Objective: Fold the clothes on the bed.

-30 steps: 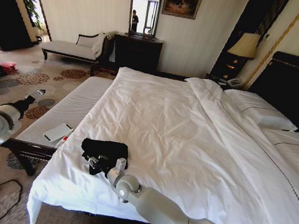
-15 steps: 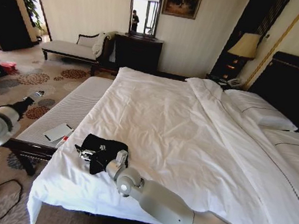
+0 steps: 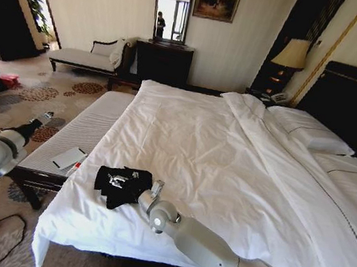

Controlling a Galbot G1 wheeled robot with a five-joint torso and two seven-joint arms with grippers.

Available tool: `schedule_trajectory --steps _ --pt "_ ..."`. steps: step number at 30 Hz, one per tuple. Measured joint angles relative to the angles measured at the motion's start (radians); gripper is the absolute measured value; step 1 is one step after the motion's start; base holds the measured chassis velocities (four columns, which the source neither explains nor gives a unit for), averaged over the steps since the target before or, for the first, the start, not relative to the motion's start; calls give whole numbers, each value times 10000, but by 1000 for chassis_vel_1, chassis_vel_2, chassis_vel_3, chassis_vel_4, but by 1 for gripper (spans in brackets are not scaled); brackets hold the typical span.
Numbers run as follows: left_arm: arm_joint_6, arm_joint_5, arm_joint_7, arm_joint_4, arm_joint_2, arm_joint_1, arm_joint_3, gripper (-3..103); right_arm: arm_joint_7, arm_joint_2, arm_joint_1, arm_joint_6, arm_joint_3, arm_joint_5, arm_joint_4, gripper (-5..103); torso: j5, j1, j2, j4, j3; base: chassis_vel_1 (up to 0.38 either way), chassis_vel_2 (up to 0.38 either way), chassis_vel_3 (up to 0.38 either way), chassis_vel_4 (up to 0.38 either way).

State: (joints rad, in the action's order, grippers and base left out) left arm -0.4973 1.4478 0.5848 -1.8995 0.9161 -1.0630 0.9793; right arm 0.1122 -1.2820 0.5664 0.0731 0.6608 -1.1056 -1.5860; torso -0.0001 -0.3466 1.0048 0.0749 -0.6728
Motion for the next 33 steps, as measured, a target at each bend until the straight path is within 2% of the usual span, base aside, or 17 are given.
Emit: schedule_trajectory --steps 5,14,20,22,26,27,28,29,30,31,32,33 --pt "8 -30 -125 114 -38 67 -63 100 -8 -470 -110 33 97 387 1142 100 -1 -1 -1 8 -1 0 0 0 0" --pt "35 -292 -330 215 108 29 -237 100 -134 -1273 -544 290 -336 673 2793 100 -1 -1 0 3 0 0 0 0 0" --pt "72 -483 -438 24 162 -301 -273 100 31 -1198 -596 303 -1012 449 2188 100 1 -2 -1 3 -1 0 0 0 0" --pt "89 -569 -551 -123 93 -486 -271 100 122 -987 -612 299 -1375 263 1767 100 -1 -1 -1 3 -1 0 0 0 0" --pt "402 -1115 -1441 -668 -448 -1261 -179 100 438 -3 -646 290 -2902 24 931 100 2 0 0 -2 1 0 0 0 0" --pt "402 -1115 -1441 -668 -448 -1261 -179 100 438 -3 -646 290 -2902 24 931 100 2 0 0 -2 1 0 0 0 0" --pt "767 -1482 -1971 -726 -784 -1579 -179 100 697 462 -598 302 -3388 4 813 100 11 -1 0 8 1 0 0 0 0" --pt "1352 -2050 -2755 -699 -1046 -1995 -139 100 1057 1156 -519 306 -3806 93 763 100 12 -1 0 4 1 0 0 0 0" --pt "1642 -2358 -3162 -647 -1175 -2234 -98 100 1222 1536 -456 306 -3997 177 762 100 8 -2 -1 3 0 0 0 0 0" --pt "2196 -2978 -3909 -528 -1468 -2823 -2 100 1417 2367 -206 314 -4497 397 715 100 1 -2 -1 11 -1 0 0 0 0" --pt "2196 -2978 -3909 -528 -1468 -2823 -2 100 1417 2367 -206 314 -4497 397 715 100 1 -2 -1 11 -1 0 0 0 0" --pt "2484 -3257 -4289 -513 -1618 -3320 67 100 1439 2944 113 319 -5007 530 524 100 8 -2 -1 13 0 0 0 0 0"
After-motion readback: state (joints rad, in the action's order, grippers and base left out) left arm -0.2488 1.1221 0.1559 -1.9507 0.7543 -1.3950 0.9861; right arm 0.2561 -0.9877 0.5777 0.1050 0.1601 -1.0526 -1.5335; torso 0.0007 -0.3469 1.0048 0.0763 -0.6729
